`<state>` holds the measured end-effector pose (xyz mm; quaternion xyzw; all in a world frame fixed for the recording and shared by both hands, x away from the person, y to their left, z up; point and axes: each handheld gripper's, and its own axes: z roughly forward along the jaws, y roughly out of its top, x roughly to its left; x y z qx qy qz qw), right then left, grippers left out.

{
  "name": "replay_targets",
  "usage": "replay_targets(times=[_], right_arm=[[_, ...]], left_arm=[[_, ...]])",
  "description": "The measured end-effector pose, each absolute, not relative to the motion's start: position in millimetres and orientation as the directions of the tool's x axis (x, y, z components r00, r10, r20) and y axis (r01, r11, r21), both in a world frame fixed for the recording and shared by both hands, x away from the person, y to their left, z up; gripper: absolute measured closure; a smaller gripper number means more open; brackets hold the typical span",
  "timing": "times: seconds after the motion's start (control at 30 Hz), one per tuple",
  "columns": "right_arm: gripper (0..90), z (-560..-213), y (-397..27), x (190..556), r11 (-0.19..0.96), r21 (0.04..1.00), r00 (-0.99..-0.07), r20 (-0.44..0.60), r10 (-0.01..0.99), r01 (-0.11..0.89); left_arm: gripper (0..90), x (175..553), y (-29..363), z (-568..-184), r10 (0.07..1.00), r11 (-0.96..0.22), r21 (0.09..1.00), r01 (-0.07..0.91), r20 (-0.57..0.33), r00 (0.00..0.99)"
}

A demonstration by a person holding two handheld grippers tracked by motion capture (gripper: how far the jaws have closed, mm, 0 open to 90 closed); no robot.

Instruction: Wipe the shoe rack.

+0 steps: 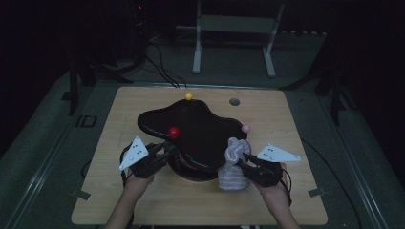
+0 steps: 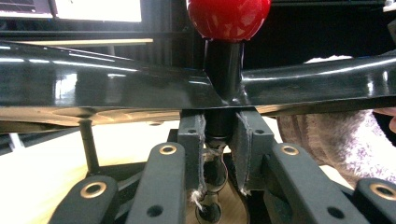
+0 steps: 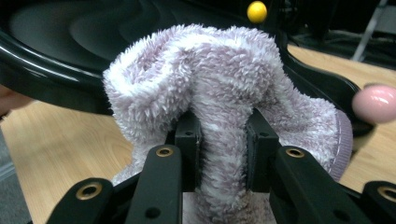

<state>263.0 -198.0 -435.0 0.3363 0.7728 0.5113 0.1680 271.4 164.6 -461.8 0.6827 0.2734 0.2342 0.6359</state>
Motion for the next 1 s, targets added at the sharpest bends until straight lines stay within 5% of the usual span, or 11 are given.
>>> replay_targets(times=[0.37,0.73,1.0], right_arm=[[71.7,-399,-199,234,0.217,0.95,-0.757,0.03,0.653,0.224],[71.8,-423,-195,246,0.278,0.91,-0.721,0.033,0.692,0.308],[71.7,-390,-187,216,0.212,0.955,-0.826,0.055,0.561,0.208]], left_arm=[[75.2,271,164,-462,0.667,-0.044,0.996,0.077,-0.028,0.745],[75.3,270,163,-461,0.672,-0.05,0.996,0.074,-0.022,0.74],[75.3,270,163,-461,0.674,-0.052,0.996,0.071,-0.018,0.739]])
